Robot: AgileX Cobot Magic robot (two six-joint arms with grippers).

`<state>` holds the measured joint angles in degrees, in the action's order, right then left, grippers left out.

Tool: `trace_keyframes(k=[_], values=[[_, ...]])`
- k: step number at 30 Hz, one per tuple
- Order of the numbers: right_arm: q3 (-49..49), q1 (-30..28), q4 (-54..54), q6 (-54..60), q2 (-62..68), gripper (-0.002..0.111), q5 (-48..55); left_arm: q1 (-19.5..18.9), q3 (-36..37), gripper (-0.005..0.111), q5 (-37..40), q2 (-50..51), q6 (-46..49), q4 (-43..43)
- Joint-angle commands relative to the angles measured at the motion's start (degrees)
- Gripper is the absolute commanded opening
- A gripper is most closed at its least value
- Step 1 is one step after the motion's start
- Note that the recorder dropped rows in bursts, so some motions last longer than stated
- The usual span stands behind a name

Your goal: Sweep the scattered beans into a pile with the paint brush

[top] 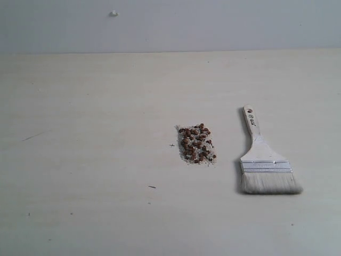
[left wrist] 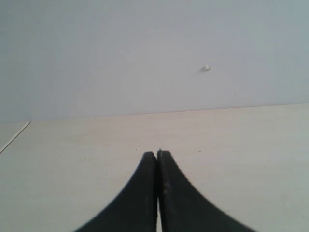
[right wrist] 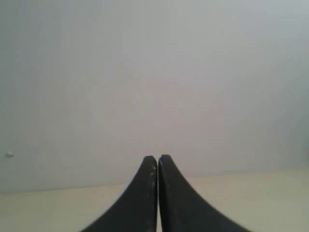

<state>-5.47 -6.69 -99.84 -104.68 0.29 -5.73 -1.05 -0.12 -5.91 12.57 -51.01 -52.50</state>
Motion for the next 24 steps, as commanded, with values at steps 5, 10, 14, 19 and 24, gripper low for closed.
trace_keyframes(k=[5, 10, 14, 19, 24], values=[[4.1, 0.0, 0.0, 0.0, -0.3, 0.0, 6.5, -0.1, 0.1, 0.0, 0.0, -0.2, 0.0, 0.2], [4.1, 0.0, 0.0, -0.2, -0.3, 0.0, 6.5, -0.1, 0.1, 0.0, 0.0, -0.2, 0.0, 0.2], [4.1, 0.0, 0.1, -0.4, -0.3, 0.0, 6.1, -0.1, 0.1, 0.0, 0.0, -0.2, 0.0, 0.2], [4.1, 0.0, 4.8, -0.1, -0.3, 0.0, 5.0, -0.1, 0.1, 0.0, 0.0, -0.2, 0.0, 0.2], [5.5, 0.0, 20.5, 14.1, -0.3, 0.0, 7.5, -0.1, 0.1, 0.0, 0.0, -0.2, 0.0, 0.2]])
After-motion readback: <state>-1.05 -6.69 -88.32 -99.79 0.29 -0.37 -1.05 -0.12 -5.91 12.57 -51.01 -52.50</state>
